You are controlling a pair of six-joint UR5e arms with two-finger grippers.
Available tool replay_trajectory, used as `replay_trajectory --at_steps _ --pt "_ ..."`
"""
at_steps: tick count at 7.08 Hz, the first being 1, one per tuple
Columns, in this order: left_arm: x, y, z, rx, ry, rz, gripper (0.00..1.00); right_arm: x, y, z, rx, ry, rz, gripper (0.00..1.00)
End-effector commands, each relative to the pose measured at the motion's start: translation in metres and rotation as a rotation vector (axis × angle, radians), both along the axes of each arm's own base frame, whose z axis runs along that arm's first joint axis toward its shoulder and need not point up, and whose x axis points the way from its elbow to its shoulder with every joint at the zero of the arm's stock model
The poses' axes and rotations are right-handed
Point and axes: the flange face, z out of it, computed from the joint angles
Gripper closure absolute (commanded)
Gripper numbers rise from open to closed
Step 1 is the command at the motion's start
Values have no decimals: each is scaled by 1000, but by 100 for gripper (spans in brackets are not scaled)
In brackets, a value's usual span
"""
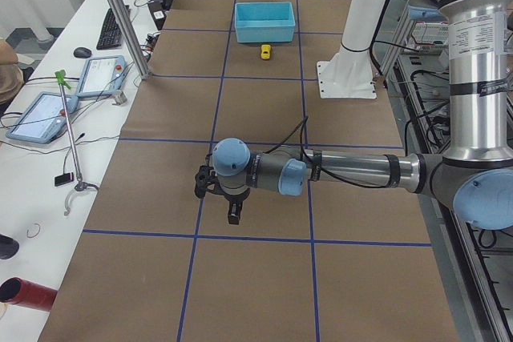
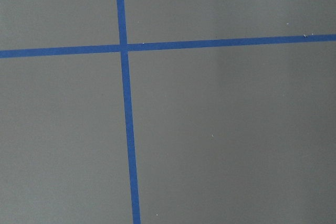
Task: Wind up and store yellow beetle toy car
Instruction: 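Reach the right gripper down onto the yellow car beside the bin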
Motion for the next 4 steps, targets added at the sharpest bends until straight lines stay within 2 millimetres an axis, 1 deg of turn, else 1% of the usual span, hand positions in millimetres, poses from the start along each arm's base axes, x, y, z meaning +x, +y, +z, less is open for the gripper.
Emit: replay_trajectory --at_steps 1,2,4 --pt "0 0 3 -4 -1 1 0 -84 -1 37 97 -43 -109 0" --pt "0 0 3 -5 -1 0 0 -113 3 50 111 -52 -141 0" --pt "0 0 3 -4 -1 1 0 -151 21 69 139 -25 -173 0"
